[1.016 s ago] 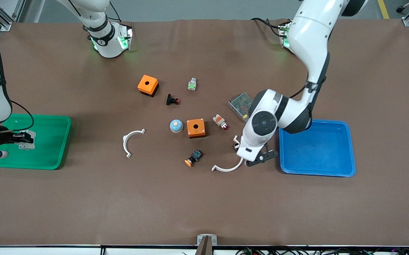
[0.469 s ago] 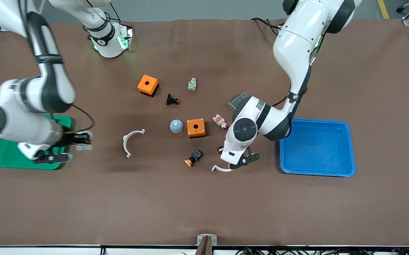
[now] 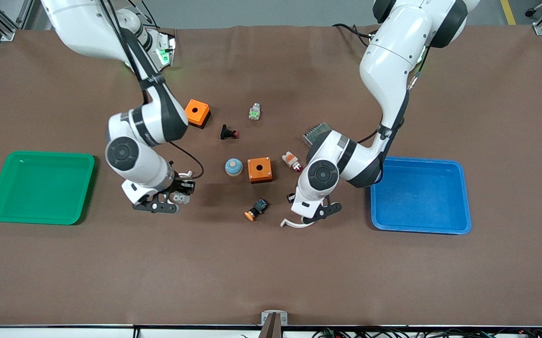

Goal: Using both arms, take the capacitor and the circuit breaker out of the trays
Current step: 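Lower the capacitor inside the white clip while the right gripper carries the breaker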

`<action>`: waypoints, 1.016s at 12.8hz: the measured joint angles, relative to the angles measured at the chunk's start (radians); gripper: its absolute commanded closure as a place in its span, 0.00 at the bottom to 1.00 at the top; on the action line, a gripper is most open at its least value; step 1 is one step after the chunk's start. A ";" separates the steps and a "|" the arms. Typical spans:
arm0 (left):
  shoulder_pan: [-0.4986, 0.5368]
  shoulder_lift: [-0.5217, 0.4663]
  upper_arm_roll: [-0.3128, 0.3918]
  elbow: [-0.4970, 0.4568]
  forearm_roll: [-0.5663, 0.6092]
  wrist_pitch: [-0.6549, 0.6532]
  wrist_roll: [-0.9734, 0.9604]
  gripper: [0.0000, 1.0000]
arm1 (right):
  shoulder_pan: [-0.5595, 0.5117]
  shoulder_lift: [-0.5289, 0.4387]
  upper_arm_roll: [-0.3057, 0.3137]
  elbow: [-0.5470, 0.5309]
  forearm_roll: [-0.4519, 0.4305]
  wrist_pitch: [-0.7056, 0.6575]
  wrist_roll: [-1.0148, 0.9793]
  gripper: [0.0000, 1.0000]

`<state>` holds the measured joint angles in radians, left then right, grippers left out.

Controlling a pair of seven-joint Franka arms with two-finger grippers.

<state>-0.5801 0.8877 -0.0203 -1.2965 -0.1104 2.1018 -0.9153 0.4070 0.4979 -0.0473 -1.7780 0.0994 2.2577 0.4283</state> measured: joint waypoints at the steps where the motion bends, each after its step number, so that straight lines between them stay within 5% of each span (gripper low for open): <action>1: 0.000 0.001 0.000 0.002 0.000 -0.001 0.000 0.83 | 0.002 0.030 -0.001 0.000 0.000 0.034 0.014 1.00; 2: 0.000 0.002 0.000 0.004 0.000 -0.002 0.000 0.56 | 0.003 0.055 -0.002 0.000 0.000 0.061 0.019 1.00; 3: 0.000 0.002 0.000 0.005 0.000 -0.002 0.000 0.15 | 0.005 0.077 -0.003 0.001 0.000 0.086 0.020 1.00; 4: -0.001 0.003 0.000 0.006 0.000 -0.002 0.000 0.00 | 0.010 0.094 -0.003 0.000 0.000 0.104 0.023 1.00; 9: 0.009 -0.016 0.002 0.043 0.000 -0.002 0.000 0.00 | 0.047 0.140 -0.003 0.001 0.000 0.153 0.073 0.93; 10: 0.025 -0.041 0.004 0.050 0.000 -0.009 0.000 0.00 | 0.050 0.142 -0.003 0.001 0.000 0.154 0.073 0.78; 11: 0.044 -0.077 0.005 0.055 0.000 -0.044 0.011 0.00 | 0.052 0.142 -0.003 0.002 0.000 0.154 0.073 0.29; 12: 0.064 -0.119 0.007 0.057 0.000 -0.097 0.035 0.00 | 0.054 0.142 -0.004 0.003 0.000 0.154 0.073 0.00; 13: 0.086 -0.163 0.010 0.057 0.000 -0.158 0.073 0.00 | 0.055 0.142 -0.004 0.006 0.000 0.153 0.073 0.00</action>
<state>-0.4937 0.7247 -0.0106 -1.2394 -0.1105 1.9439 -0.8427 0.4617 0.6401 -0.0515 -1.7721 0.0994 2.4112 0.5017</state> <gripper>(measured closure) 0.000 0.537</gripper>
